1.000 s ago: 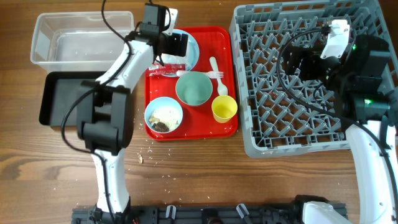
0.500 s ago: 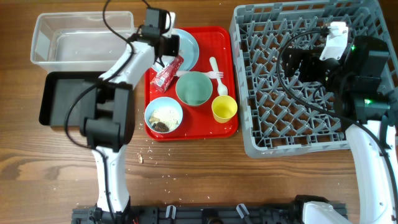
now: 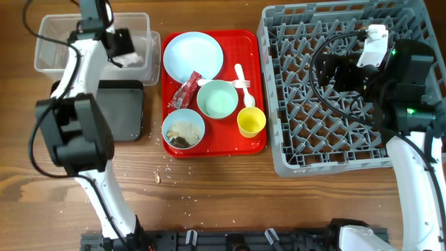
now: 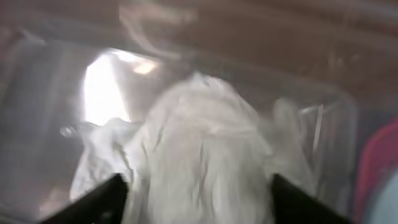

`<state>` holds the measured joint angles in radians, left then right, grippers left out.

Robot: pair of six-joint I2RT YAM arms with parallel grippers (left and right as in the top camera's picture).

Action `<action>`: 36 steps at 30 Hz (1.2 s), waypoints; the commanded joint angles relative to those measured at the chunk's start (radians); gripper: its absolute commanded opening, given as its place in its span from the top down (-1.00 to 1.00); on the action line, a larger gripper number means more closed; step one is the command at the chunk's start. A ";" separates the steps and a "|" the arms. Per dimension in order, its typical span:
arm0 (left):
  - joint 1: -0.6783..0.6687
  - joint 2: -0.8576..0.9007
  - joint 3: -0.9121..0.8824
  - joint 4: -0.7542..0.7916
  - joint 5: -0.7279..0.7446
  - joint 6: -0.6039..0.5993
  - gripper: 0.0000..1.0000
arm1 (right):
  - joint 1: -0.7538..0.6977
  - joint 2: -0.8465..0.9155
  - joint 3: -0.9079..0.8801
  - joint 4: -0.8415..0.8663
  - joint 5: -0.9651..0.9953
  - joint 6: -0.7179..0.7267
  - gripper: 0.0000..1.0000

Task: Sort waste into correct bins and load items into the dishwasher rack
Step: 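Grasp the red sauce packet with the left gripper and lift it, then carry the packet to the clear plastic bin and release it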

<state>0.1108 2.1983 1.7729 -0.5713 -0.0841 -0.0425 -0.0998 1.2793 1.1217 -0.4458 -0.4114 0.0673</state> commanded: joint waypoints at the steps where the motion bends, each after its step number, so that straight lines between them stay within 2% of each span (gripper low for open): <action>1: -0.021 -0.060 0.008 0.003 -0.006 -0.003 -1.00 | 0.004 0.008 0.021 0.003 -0.016 0.014 -0.99; 5: -0.066 -0.221 0.009 -0.072 0.001 -0.003 -1.00 | 0.004 0.008 0.021 0.003 -0.016 0.015 -1.00; 7: -0.105 -0.309 0.009 -0.158 0.010 -0.003 -1.00 | 0.004 0.008 0.021 0.002 -0.016 0.015 -0.99; 9: -0.137 -0.337 0.008 -0.267 0.118 0.000 -0.97 | 0.004 0.008 0.021 -0.005 -0.016 0.015 -1.00; 11: -0.170 -0.316 -0.002 -0.383 0.291 0.068 -0.93 | 0.004 0.008 0.021 -0.011 -0.016 0.015 -0.99; 12: -0.183 -0.302 -0.012 -0.398 0.329 0.100 -0.93 | 0.004 0.008 0.021 -0.011 -0.016 0.014 -0.99; 16: -0.241 -0.206 -0.079 -0.396 0.353 0.193 -0.86 | 0.004 0.008 0.021 -0.013 -0.016 0.014 -0.99; 21: -0.260 -0.055 -0.094 -0.324 0.354 0.198 -0.64 | 0.004 0.008 0.021 -0.020 -0.016 0.014 -0.99; 30: -0.279 0.007 -0.136 -0.325 0.364 0.246 -0.51 | 0.004 0.008 0.021 -0.020 -0.016 0.014 -1.00; 31: -0.281 0.007 -0.144 -0.318 0.364 0.246 -0.40 | 0.004 0.008 0.021 -0.019 -0.016 0.014 -0.99; 34: -0.285 0.007 -0.158 -0.281 0.364 0.245 0.16 | 0.004 0.008 0.021 -0.019 -0.016 0.014 -0.99; 36: -0.286 0.007 -0.172 -0.249 0.364 0.245 0.39 | 0.004 0.008 0.021 -0.021 -0.016 0.014 -0.99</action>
<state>-0.1696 2.1906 1.6199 -0.8463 0.2611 0.1967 -0.0998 1.2793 1.1221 -0.4652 -0.4114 0.0708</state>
